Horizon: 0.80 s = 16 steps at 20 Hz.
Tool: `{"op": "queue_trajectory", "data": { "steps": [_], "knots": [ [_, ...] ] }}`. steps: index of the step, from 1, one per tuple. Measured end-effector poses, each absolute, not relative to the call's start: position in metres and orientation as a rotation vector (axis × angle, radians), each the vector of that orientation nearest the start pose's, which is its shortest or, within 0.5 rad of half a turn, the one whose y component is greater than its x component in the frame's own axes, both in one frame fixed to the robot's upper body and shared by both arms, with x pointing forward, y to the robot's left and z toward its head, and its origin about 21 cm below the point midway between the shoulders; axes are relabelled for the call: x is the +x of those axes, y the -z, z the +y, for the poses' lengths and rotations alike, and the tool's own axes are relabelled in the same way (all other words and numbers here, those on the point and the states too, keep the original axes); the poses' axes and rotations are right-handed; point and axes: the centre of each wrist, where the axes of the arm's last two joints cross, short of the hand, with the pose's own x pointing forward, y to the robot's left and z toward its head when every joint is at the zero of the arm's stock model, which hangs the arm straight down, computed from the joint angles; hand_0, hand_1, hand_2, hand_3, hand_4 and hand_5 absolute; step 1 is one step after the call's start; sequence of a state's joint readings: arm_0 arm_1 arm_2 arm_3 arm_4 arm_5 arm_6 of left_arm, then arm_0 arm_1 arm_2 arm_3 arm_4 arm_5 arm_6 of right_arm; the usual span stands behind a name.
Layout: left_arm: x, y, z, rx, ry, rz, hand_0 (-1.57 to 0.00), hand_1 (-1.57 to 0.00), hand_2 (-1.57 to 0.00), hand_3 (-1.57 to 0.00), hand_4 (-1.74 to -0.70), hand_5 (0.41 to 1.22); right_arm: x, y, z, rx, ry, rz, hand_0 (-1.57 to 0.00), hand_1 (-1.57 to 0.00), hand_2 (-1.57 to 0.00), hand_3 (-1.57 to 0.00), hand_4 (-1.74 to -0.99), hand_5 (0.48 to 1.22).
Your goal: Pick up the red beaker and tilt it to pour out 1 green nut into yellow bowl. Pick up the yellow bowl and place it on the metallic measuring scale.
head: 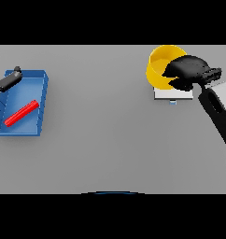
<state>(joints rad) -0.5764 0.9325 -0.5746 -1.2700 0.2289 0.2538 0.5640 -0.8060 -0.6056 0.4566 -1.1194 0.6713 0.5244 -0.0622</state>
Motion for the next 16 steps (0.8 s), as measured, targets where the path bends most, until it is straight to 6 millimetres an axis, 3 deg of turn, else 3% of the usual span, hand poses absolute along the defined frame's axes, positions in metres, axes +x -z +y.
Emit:
{"op": "queue_trajectory", "data": {
  "steps": [3,7,16],
  "knots": [
    [0.345,-0.13,0.329,0.761,0.518,-1.06,0.0,0.0,0.0,0.0,-0.82,0.772,0.412,-0.146,-0.251,-0.66,-1.706,-1.149,-1.57,-1.57,-1.57,-1.18,-1.721,1.221],
    [0.346,-0.132,0.328,0.767,0.509,-1.049,0.0,0.0,0.0,0.0,-0.82,0.756,0.422,-0.125,-0.266,-0.681,-1.648,-1.095,-1.57,-1.57,-1.57,-1.31,-1.723,1.221],
    [0.344,-0.129,0.327,0.764,0.522,-1.054,0.0,0.0,0.0,0.0,-0.81,0.728,0.432,-0.091,-0.27,-0.688,-1.595,-1.05,-1.57,-1.48,-1.57,-1.51,-1.727,1.221]
  ]
}}
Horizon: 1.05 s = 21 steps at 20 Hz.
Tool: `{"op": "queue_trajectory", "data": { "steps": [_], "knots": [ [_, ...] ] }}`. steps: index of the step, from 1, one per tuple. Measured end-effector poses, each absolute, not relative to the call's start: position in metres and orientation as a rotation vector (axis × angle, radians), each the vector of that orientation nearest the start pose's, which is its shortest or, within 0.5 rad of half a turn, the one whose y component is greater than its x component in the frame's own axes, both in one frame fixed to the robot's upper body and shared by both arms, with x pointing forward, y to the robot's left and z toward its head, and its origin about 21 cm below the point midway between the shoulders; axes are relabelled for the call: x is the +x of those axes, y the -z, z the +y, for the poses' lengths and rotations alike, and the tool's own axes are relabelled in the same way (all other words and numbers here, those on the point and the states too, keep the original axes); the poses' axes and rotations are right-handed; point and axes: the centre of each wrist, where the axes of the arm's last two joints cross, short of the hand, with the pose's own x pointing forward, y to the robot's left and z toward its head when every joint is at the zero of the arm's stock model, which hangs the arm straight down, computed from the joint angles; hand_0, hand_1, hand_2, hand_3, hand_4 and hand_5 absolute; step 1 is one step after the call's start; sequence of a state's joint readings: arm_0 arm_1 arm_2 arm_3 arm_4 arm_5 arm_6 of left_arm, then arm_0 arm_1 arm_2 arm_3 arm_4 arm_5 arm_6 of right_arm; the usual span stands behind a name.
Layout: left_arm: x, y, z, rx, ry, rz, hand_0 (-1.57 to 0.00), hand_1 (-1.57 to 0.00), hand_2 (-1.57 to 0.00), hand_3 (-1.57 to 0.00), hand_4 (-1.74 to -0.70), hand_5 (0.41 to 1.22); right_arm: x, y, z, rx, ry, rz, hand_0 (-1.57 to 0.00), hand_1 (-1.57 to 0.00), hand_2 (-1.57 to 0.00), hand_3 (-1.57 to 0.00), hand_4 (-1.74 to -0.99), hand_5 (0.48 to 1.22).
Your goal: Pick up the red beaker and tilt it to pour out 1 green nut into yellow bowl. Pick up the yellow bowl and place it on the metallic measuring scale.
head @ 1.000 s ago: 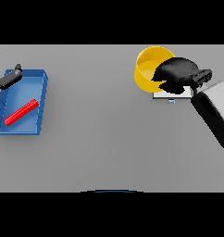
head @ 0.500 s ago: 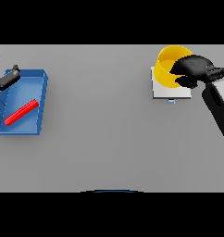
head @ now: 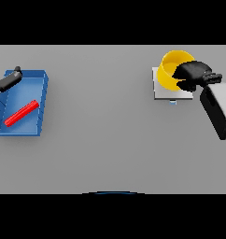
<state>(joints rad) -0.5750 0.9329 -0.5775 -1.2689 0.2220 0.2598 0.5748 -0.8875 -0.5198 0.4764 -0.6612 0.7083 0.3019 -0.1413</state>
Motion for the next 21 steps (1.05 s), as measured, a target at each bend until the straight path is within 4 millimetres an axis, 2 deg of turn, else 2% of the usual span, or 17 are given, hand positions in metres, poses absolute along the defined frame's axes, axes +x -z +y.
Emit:
{"op": "queue_trajectory", "data": {
  "steps": [2,4,5,6,7,9,12,16,19,21],
  "knots": [
    [0.348,-0.132,0.328,0.769,0.517,-1.049,0.0,0.0,0.0,0.0,-0.81,0.734,0.434,-0.09,-0.273,-0.686,-1.603,-1.068,-1.55,-1.42,-1.57,-1.48,-1.721,1.221],
    [0.348,-0.127,0.324,0.767,0.525,-1.047,0.0,0.0,0.0,0.0,-0.81,0.74,0.436,-0.087,-0.271,-0.664,-1.602,-1.066,-1.54,-1.41,-1.57,-1.17,-1.728,1.221],
    [0.351,-0.127,0.323,0.763,0.528,-1.049,0.0,0.0,0.0,0.0,-0.81,0.745,0.436,-0.085,-0.269,-0.646,-1.592,-1.048,-1.54,-1.44,-1.5,-1.02,-1.659,1.221],
    [0.351,-0.131,0.324,0.765,0.523,-1.053,0.0,0.0,0.0,0.0,-0.81,0.745,0.437,-0.086,-0.271,-0.639,-1.58,-1.037,-1.52,-1.35,-1.35,-0.91,-1.596,1.134],
    [0.351,-0.128,0.325,0.76,0.515,-1.04,0.0,0.0,0.0,0.0,-0.81,0.744,0.438,-0.089,-0.272,-0.646,-1.566,-1.024,-1.22,-1.08,-1.13,-0.82,-1.548,1.053],
    [0.352,-0.127,0.326,0.759,0.519,-1.04,0.0,0.0,0.0,0.0,-0.81,0.745,0.439,-0.092,-0.271,-0.619,-1.561,-1.029,-0.78,-0.69,-0.81,-0.71,-1.47,0.928],
    [0.354,-0.126,0.327,0.765,0.528,-1.042,0.0,0.0,0.0,0.0,-0.81,0.738,0.44,-0.089,-0.277,-0.605,-1.563,-1.008,-0.4,-0.35,-0.52,-0.6,-1.41,0.821],
    [0.357,-0.122,0.328,0.757,0.518,-1.039,0.0,0.0,0.0,0.0,-0.81,0.736,0.441,-0.086,-0.274,-0.587,-1.596,-1.015,-0.16,-0.14,-0.29,-0.47,-1.356,0.755],
    [0.358,-0.129,0.328,0.76,0.517,-1.054,0.0,0.0,0.0,0.0,-0.82,0.733,0.442,-0.085,-0.274,-0.591,-1.623,-0.987,-0.08,-0.07,-0.17,-0.39,-1.325,0.737],
    [0.357,-0.127,0.326,0.754,0.51,-1.041,0.0,0.0,0.0,0.0,-0.82,0.734,0.443,-0.083,-0.272,-0.583,-1.634,-0.974,-0.05,-0.05,-0.12,-0.35,-1.308,0.733]
  ]
}}
